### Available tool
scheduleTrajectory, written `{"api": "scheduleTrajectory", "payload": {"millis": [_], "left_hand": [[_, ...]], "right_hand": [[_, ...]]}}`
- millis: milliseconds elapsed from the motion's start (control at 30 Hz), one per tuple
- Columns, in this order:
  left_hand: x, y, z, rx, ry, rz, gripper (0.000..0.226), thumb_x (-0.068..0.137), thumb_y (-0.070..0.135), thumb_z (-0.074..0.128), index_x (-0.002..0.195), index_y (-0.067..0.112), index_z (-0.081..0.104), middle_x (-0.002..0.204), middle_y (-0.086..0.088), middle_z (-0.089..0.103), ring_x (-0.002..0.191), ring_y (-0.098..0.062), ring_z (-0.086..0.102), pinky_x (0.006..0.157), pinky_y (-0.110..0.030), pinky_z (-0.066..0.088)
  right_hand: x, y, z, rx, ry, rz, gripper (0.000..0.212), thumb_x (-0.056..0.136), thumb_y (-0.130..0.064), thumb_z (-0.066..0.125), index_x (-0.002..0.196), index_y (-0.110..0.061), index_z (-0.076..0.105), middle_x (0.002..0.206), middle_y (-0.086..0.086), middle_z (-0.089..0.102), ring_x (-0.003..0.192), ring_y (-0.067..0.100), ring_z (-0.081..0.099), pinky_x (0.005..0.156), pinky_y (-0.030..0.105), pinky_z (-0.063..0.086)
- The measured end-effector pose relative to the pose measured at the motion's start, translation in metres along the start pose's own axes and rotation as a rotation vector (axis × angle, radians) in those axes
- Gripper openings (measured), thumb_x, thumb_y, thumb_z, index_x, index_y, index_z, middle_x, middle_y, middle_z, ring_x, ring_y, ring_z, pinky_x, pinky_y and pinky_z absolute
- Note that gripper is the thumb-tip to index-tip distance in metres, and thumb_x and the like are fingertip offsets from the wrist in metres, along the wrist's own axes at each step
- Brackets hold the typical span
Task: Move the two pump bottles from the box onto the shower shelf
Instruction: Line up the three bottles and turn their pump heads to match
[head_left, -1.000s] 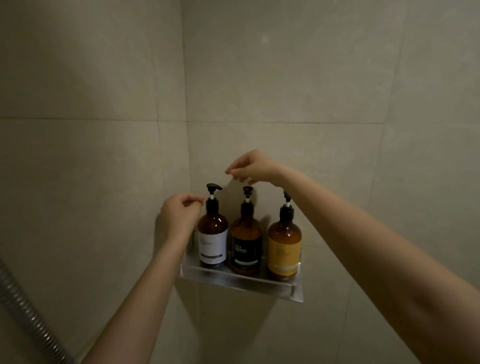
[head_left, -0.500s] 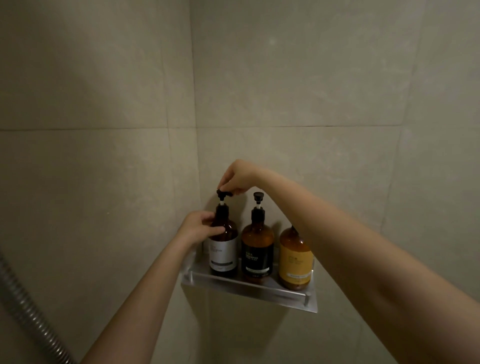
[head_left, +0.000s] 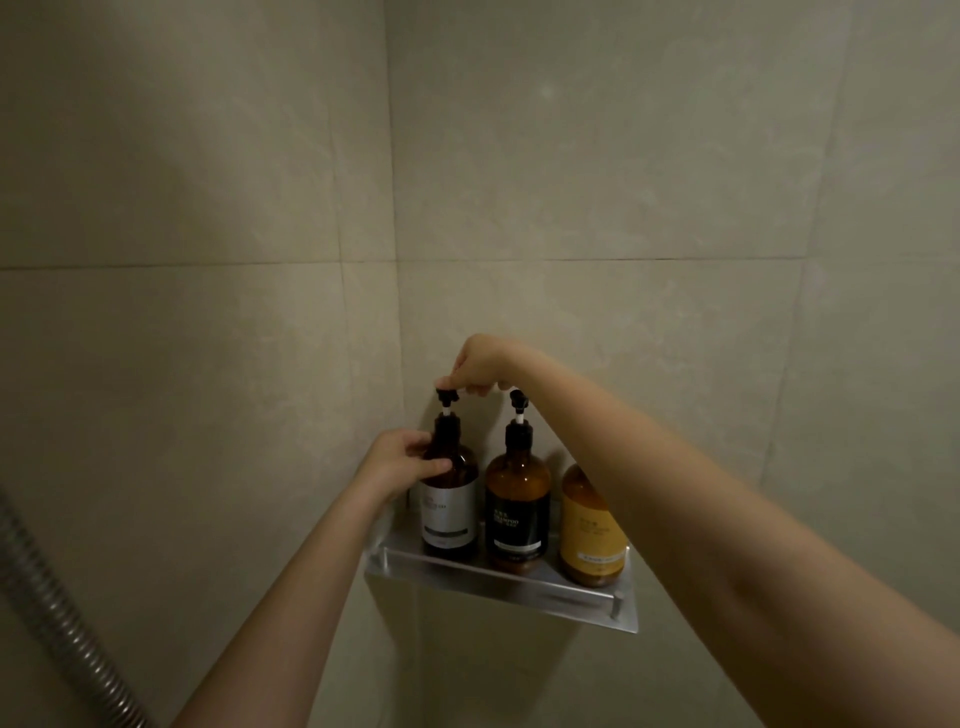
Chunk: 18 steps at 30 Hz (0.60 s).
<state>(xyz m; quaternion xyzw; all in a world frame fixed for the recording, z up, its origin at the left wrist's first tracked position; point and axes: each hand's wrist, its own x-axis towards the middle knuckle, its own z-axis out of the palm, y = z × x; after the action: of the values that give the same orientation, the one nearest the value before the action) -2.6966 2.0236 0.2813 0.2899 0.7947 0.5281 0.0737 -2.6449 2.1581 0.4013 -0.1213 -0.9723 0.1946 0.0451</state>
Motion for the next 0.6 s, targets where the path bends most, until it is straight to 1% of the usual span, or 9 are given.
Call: {"api": "scheduleTrajectory", "payload": {"millis": [100, 200, 233, 267, 367, 433, 500, 567, 600], "left_hand": [[0.000, 0.001, 0.000, 0.022, 0.011, 0.005, 0.037, 0.074, 0.005, 0.073, 0.110, 0.002, 0.065, 0.109, -0.013, 0.068, 0.102, -0.023, 0.063, 0.083, -0.027, 0.047], [0.000, 0.001, 0.000, 0.036, 0.012, 0.002, 0.040, 0.074, 0.006, 0.072, 0.113, 0.002, 0.063, 0.111, -0.013, 0.067, 0.096, -0.018, 0.061, 0.080, -0.025, 0.045], [0.000, 0.002, 0.000, 0.037, 0.009, 0.000, 0.040, 0.074, 0.006, 0.072, 0.113, 0.002, 0.063, 0.111, -0.013, 0.067, 0.096, -0.018, 0.061, 0.079, -0.024, 0.045], [0.001, 0.001, 0.000, 0.039, 0.004, 0.001, 0.040, 0.074, 0.006, 0.072, 0.113, 0.002, 0.063, 0.112, -0.013, 0.067, 0.097, -0.018, 0.061, 0.080, -0.024, 0.045], [0.001, 0.000, -0.001, 0.018, -0.005, -0.006, 0.046, 0.074, 0.007, 0.074, 0.118, 0.002, 0.060, 0.116, -0.012, 0.065, 0.102, -0.017, 0.059, 0.084, -0.025, 0.043], [0.001, 0.000, -0.001, 0.012, 0.005, -0.010, 0.052, 0.073, 0.007, 0.074, 0.122, 0.002, 0.057, 0.120, -0.013, 0.062, 0.101, -0.015, 0.056, 0.085, -0.024, 0.042], [0.001, 0.000, -0.001, 0.010, 0.010, -0.012, 0.054, 0.073, 0.007, 0.074, 0.123, 0.000, 0.056, 0.122, -0.013, 0.061, 0.106, -0.019, 0.057, 0.085, -0.023, 0.042], [0.001, 0.001, 0.000, 0.013, 0.007, -0.007, 0.049, 0.074, 0.006, 0.073, 0.120, 0.001, 0.058, 0.116, -0.011, 0.063, 0.108, -0.022, 0.059, 0.080, -0.018, 0.044], [0.000, 0.002, 0.000, 0.019, 0.005, 0.002, 0.044, 0.074, 0.005, 0.073, 0.117, 0.001, 0.060, 0.113, -0.011, 0.065, 0.104, -0.021, 0.060, 0.074, -0.015, 0.044]], "right_hand": [[-0.002, -0.006, 0.004, -0.001, 0.014, 0.058, 0.043, 0.090, -0.038, 0.056, 0.110, -0.001, 0.059, 0.087, 0.003, 0.058, 0.065, 0.013, 0.054, 0.045, 0.021, 0.036], [-0.002, -0.008, 0.005, 0.024, 0.030, 0.087, 0.032, 0.090, -0.035, 0.057, 0.095, -0.004, 0.061, 0.086, 0.003, 0.058, 0.059, 0.011, 0.049, 0.048, 0.021, 0.037], [-0.003, -0.008, 0.005, 0.050, 0.028, 0.092, 0.030, 0.090, -0.035, 0.058, 0.088, -0.006, 0.060, 0.083, 0.003, 0.059, 0.059, 0.011, 0.050, 0.050, 0.021, 0.039], [-0.005, -0.007, 0.004, 0.083, 0.023, 0.092, 0.030, 0.089, -0.036, 0.059, 0.089, -0.006, 0.060, 0.083, 0.003, 0.061, 0.062, 0.012, 0.053, 0.052, 0.020, 0.041], [-0.011, -0.005, 0.000, 0.159, -0.010, 0.056, 0.038, 0.088, -0.037, 0.060, 0.112, -0.006, 0.061, 0.102, 0.005, 0.069, 0.078, 0.013, 0.059, 0.056, 0.019, 0.040], [-0.014, -0.004, -0.002, 0.171, -0.036, 0.055, 0.039, 0.088, -0.036, 0.061, 0.115, -0.008, 0.063, 0.106, 0.004, 0.069, 0.082, 0.012, 0.059, 0.057, 0.019, 0.038], [-0.015, -0.005, -0.002, 0.171, -0.046, 0.078, 0.041, 0.087, -0.037, 0.062, 0.115, -0.006, 0.062, 0.108, 0.004, 0.069, 0.085, 0.012, 0.059, 0.056, 0.019, 0.037], [-0.014, -0.007, 0.000, 0.168, -0.025, 0.097, 0.043, 0.086, -0.038, 0.063, 0.113, -0.005, 0.062, 0.104, 0.005, 0.069, 0.085, 0.013, 0.058, 0.055, 0.019, 0.037], [-0.013, -0.008, 0.002, 0.170, -0.003, 0.096, 0.042, 0.086, -0.038, 0.064, 0.110, -0.004, 0.063, 0.098, 0.005, 0.068, 0.083, 0.014, 0.058, 0.054, 0.019, 0.038]]}}
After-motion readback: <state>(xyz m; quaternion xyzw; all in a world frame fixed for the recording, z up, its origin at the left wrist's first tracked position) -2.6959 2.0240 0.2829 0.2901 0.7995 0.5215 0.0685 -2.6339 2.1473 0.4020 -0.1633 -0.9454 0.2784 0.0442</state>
